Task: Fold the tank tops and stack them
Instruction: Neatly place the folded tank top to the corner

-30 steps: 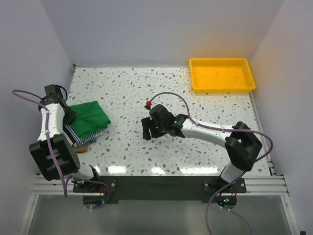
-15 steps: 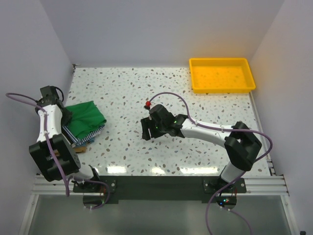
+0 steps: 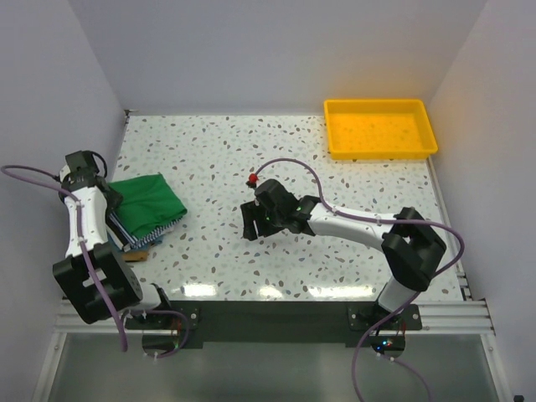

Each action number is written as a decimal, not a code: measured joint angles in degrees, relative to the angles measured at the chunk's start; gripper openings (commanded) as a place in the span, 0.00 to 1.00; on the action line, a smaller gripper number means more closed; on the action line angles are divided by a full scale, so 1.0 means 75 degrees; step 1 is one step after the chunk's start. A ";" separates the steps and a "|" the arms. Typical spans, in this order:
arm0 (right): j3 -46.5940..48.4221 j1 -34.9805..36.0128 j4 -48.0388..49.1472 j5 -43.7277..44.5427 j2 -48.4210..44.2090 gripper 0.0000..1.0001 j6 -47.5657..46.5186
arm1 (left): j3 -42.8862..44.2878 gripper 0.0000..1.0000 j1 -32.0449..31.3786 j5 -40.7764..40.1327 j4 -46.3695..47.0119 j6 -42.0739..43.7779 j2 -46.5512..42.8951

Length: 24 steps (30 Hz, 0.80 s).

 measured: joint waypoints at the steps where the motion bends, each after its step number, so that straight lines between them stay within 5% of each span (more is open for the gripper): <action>1: 0.0000 0.0000 -0.0003 0.0003 0.0000 0.64 0.0000 | -0.0050 0.48 0.0000 0.0000 0.0015 -0.0026 0.0020; 15: 0.0000 0.0000 -0.0020 0.0070 0.0000 0.65 -0.0006 | 0.0618 0.66 -0.0204 0.0000 0.0108 -0.0082 -0.0542; 19: 0.0000 0.0000 -0.0076 0.0323 -0.0055 0.66 -0.0003 | 0.0819 0.66 -0.1338 -0.0055 0.0358 -0.0079 -0.1040; 24: -0.0058 -0.0023 -0.0224 0.0874 -0.0501 0.67 0.0029 | 0.0854 0.66 -0.3809 -0.0117 0.0816 -0.0131 -0.1151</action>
